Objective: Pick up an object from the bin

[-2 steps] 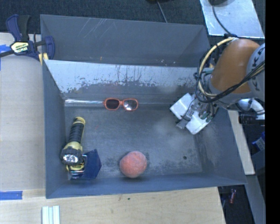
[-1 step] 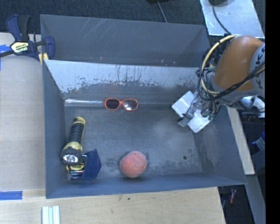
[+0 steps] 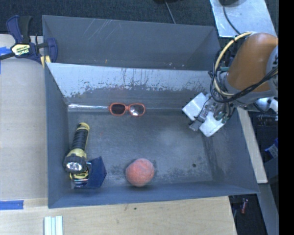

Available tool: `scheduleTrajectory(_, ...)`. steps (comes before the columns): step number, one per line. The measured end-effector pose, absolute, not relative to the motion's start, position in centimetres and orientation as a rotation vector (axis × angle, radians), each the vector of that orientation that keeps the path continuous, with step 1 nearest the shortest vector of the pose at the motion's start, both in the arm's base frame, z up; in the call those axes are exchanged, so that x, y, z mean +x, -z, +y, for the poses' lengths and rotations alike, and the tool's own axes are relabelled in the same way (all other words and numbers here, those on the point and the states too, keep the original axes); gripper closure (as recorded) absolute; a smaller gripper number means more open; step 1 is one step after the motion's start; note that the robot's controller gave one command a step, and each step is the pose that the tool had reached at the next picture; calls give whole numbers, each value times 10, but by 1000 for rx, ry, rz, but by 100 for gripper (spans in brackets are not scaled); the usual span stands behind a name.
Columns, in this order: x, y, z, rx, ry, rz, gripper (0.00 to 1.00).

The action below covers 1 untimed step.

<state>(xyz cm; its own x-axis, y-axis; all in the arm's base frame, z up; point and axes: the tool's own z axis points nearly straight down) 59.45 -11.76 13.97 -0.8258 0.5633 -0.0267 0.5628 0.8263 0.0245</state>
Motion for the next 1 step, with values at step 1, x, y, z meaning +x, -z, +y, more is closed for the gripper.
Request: scheduleTrajectory(1, 594, -160, -118, 915, -24, 2971, 100)
